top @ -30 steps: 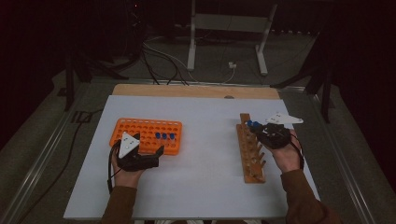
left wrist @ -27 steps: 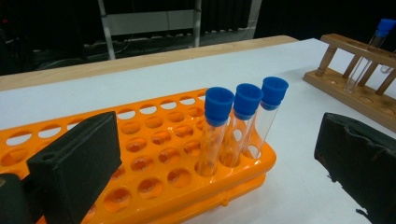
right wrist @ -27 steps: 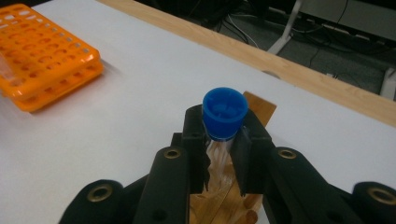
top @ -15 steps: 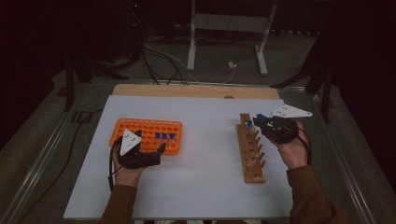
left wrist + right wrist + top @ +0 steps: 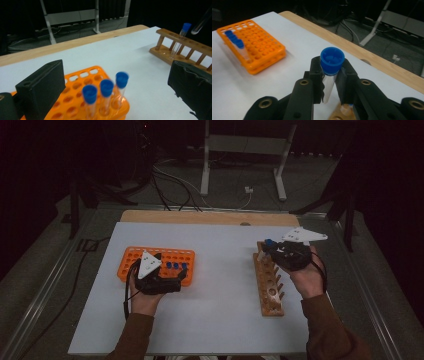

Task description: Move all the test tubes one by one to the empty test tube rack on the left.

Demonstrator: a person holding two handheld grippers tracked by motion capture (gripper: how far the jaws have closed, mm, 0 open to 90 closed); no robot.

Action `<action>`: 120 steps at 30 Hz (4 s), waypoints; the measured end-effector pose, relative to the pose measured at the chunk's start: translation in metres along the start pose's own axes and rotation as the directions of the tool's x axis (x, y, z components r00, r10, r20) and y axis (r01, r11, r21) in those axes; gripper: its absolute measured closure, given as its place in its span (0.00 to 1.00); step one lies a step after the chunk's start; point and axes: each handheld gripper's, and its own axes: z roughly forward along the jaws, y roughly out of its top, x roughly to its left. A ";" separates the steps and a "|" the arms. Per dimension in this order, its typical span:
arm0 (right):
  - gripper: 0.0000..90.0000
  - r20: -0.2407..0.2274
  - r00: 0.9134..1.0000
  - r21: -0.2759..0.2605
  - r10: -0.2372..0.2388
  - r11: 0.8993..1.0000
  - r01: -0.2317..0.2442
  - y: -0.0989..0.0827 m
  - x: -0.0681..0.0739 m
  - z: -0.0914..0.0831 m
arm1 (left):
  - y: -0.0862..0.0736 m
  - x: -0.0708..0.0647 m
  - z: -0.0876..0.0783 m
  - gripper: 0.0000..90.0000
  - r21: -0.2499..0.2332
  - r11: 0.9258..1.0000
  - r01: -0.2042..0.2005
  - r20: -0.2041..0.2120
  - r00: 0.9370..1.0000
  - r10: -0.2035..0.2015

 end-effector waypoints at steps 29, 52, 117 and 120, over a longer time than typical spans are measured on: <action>0.86 -0.156 0.987 0.020 -0.026 0.999 0.030 0.018 0.053 0.045 | 0.022 -0.049 0.042 0.13 0.021 0.997 -0.072 0.148 0.987 0.068; 0.86 -0.225 0.974 0.034 -0.036 0.998 0.044 0.020 0.080 0.062 | 0.020 -0.071 0.066 0.62 0.009 0.997 -0.083 0.232 0.970 0.079; 0.00 -0.114 0.989 -0.042 0.094 0.994 -0.099 -0.025 0.021 0.021 | 0.021 -0.008 0.016 0.87 -0.036 0.999 0.029 0.120 0.992 -0.025; 0.00 -0.105 0.989 -0.043 0.100 0.993 -0.105 -0.028 0.018 0.018 | 0.022 -0.002 0.011 0.87 -0.042 0.999 0.035 0.105 0.994 -0.030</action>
